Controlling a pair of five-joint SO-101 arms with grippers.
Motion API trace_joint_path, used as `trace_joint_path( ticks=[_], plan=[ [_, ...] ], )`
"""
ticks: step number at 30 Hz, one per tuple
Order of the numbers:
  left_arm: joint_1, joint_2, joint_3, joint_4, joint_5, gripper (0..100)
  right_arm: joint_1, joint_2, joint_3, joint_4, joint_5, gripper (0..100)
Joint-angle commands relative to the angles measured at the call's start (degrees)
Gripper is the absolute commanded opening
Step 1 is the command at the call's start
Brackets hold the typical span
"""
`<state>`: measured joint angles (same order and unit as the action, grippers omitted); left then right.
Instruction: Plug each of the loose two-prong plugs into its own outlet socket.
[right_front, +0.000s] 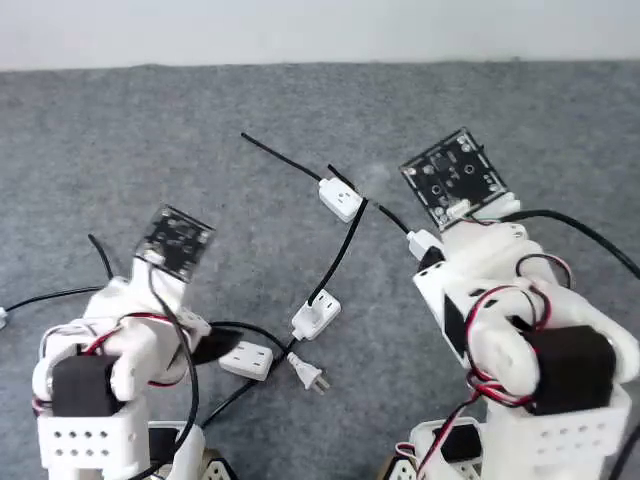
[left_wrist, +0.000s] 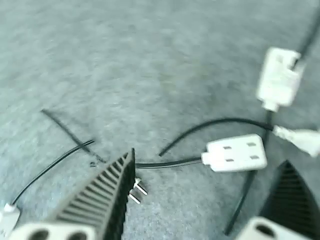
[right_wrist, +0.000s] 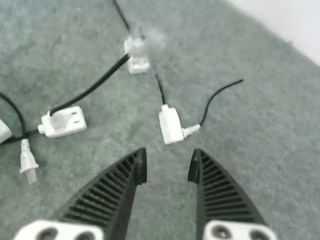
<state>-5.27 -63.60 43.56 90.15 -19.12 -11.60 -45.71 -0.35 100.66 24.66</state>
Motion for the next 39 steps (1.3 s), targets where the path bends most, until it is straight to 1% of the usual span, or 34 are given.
trace_joint_path(
  ticks=[1,8,11,14,19,24,27,32,35,39],
  plan=[
    [-3.78,-0.53,-1.98,-3.96,7.65,41,-4.26,-0.31,-0.18,1.98,-1.05,15.1],
    [-9.58,-0.53,1.71,-9.14,14.86,41,-14.02,-0.22,7.12,1.63,-1.23,15.1],
    [-10.46,-0.53,3.30,-10.73,17.85,41,-18.15,-0.31,12.04,-0.75,-1.23,15.1],
    [-11.96,-0.53,4.53,-12.31,17.32,41,-20.35,-0.31,14.95,-2.24,-0.97,15.1],
    [-17.41,-0.53,6.29,-15.74,17.76,41,-20.62,-0.22,18.55,-3.03,-0.79,15.1],
    [-17.85,-0.53,7.60,-16.88,19.08,41,-21.67,0.31,25.67,-6.99,-0.70,15.1],
    [-18.29,-0.53,8.92,-19.16,18.99,41,-26.86,0.40,31.21,-9.98,-0.70,15.3],
    [-18.29,-0.53,9.98,-19.78,18.99,41,-39.34,0.40,35.78,-12.53,-0.70,15.4],
    [-18.29,-0.53,10.33,-19.87,18.99,41,-42.33,0.40,36.31,-13.67,-0.70,15.4],
    [-18.29,-0.53,10.33,-19.87,18.99,41,-43.03,2.86,38.77,-17.89,-0.70,15.4]
  ],
)
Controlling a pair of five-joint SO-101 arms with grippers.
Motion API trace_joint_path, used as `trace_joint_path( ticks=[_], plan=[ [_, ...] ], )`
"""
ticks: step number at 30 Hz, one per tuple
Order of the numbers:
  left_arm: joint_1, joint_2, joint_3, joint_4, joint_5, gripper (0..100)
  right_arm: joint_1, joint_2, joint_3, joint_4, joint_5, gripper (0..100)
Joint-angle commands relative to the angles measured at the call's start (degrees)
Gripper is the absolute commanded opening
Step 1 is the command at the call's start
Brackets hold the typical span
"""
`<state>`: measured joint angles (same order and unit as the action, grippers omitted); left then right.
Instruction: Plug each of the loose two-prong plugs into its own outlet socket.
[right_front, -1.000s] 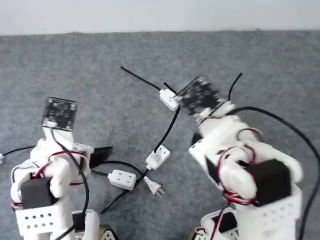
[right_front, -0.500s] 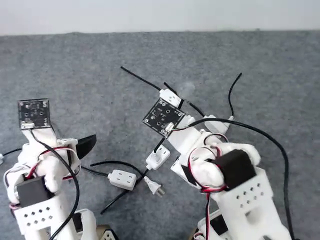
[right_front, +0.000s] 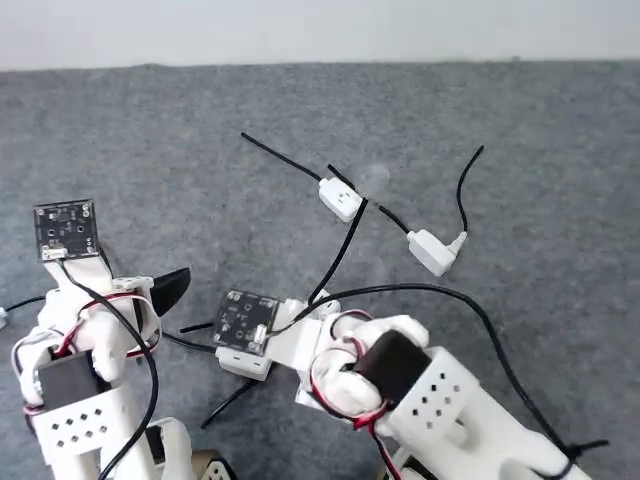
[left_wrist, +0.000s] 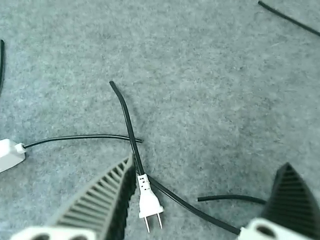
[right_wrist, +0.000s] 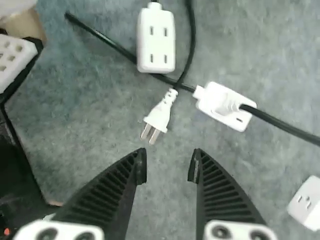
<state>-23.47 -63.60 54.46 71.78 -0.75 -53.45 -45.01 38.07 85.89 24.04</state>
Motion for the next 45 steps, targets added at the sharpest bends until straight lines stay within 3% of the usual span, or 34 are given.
trace_joint_path(
  ticks=[1,10,15,22,27,45],
  plan=[
    [-0.09,-0.53,-0.57,-1.49,0.62,41,-1.19,3.82,0.70,-4.53,-0.09,15.4],
    [-6.77,-0.53,-0.66,-4.22,0.53,41,-1.19,26.15,0.26,-14.02,-0.62,15.5],
    [-7.30,-0.53,-0.66,-4.40,0.53,41,-1.10,33.45,-3.52,-14.20,-3.34,15.5],
    [-7.30,-0.44,-0.57,-4.40,0.53,41,-1.19,37.23,-7.91,-14.11,-3.43,15.8],
    [-7.30,-0.44,-0.57,-4.40,0.53,41,-1.19,38.99,-8.44,-14.64,-3.34,25.2],
    [-7.30,-0.44,-0.57,-4.40,0.53,41,-0.22,47.16,-8.97,-16.75,-6.51,23.1]
  ],
)
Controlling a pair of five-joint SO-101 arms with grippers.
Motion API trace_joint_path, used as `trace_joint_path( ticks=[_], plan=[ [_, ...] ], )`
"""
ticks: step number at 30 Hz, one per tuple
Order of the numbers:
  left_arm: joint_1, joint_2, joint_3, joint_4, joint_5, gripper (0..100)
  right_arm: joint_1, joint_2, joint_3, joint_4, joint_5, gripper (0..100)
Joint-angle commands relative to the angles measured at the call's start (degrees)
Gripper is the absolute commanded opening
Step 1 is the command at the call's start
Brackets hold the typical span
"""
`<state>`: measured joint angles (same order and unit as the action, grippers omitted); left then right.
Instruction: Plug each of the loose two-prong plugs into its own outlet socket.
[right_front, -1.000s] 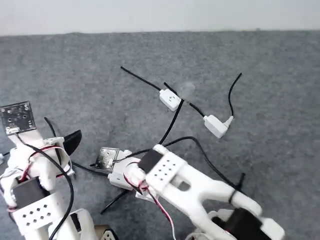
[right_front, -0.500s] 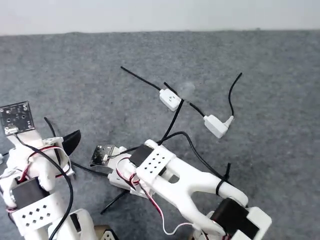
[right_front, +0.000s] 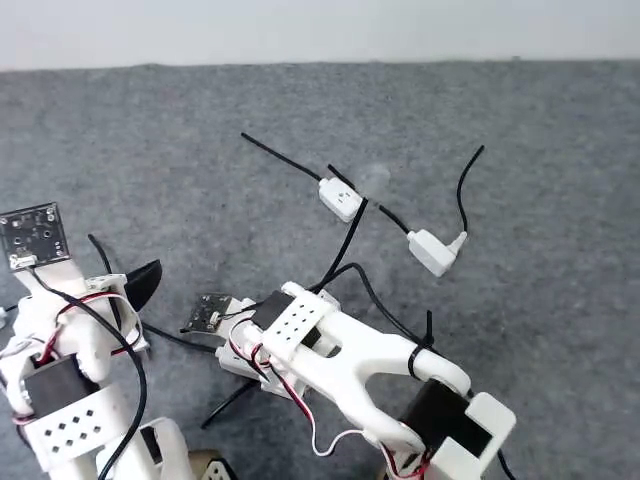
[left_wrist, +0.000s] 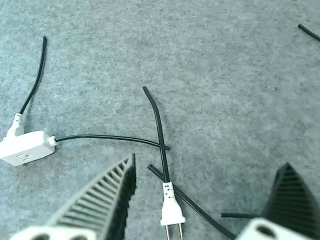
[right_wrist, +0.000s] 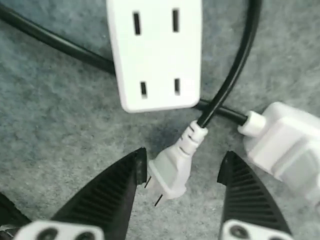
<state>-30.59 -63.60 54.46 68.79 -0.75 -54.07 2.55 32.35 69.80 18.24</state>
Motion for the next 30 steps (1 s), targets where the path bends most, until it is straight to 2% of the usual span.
trace_joint_path(
  ticks=[1,9,24,26,30],
  plan=[
    [-0.18,-0.44,-0.57,-1.41,0.53,41,1.01,-0.31,-3.34,-0.92,-0.79,23.1],
    [-0.18,-0.44,-0.48,-1.41,0.53,41,7.52,-0.22,-3.16,-3.21,-0.97,23.1],
    [-0.26,-0.44,-0.48,-1.32,0.53,41,7.25,13.32,-8.79,-4.88,-2.64,22.6],
    [-0.26,-0.44,-0.48,-1.32,0.53,41,7.25,13.49,-8.88,-4.79,-2.55,18.1],
    [-0.26,-0.44,-0.48,-1.23,0.53,41,7.43,12.62,-8.88,-4.97,-2.46,1.2]
  ],
)
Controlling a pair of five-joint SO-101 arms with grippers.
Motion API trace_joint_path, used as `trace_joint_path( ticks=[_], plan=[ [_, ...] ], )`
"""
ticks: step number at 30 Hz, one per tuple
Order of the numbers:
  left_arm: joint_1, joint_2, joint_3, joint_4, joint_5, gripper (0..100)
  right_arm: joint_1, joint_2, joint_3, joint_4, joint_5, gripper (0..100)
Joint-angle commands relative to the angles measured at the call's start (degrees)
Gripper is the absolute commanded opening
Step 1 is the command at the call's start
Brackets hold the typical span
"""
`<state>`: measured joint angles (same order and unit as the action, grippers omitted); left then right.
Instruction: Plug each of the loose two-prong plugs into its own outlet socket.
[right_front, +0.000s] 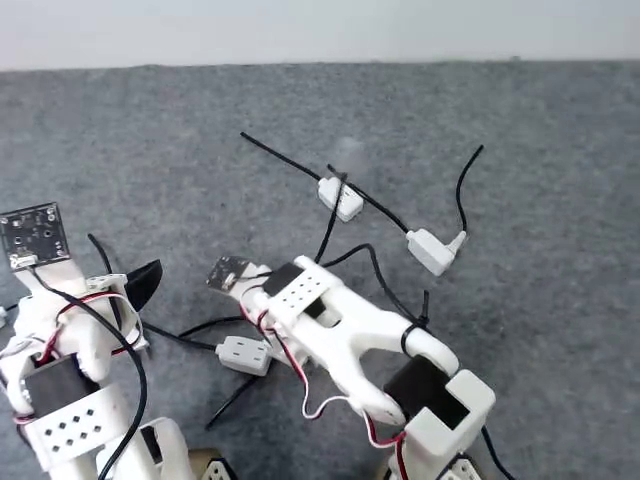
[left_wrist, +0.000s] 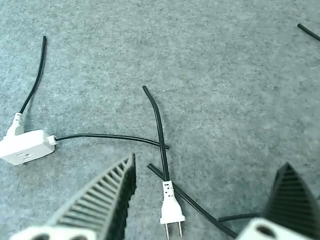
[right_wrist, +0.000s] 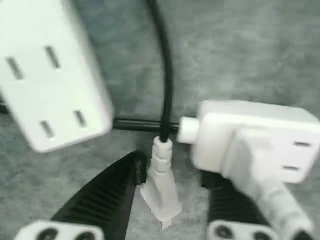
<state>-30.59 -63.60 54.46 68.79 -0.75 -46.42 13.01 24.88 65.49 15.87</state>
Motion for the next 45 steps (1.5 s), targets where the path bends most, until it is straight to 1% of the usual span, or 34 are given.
trace_joint_path(
  ticks=[1,3,5,14,24,39,45],
  plan=[
    [-0.26,-0.44,-0.48,-1.23,0.53,41,-0.13,2.07,-1.41,-0.66,-0.09,0.5],
    [-0.26,-0.44,-0.48,-1.23,0.53,41,-0.13,2.07,-1.41,-0.66,-0.09,2.4],
    [-0.26,-0.44,-0.48,-1.23,0.53,41,-0.13,2.07,-1.41,-0.66,-0.09,0.7],
    [-0.35,-0.44,-0.48,-1.23,0.53,41,-0.22,1.71,-1.41,-0.04,1.41,0.9],
    [-0.35,-0.44,-0.48,-1.23,0.53,41,-0.13,-5.93,-0.09,1.01,1.14,0.9],
    [-0.35,-0.44,-0.48,-1.23,0.53,41,-0.40,-7.43,-0.62,2.68,1.49,0.9],
    [-0.35,-0.44,-0.48,-1.23,0.53,41,-0.48,-13.76,-0.44,3.74,1.49,0.9]
  ],
)
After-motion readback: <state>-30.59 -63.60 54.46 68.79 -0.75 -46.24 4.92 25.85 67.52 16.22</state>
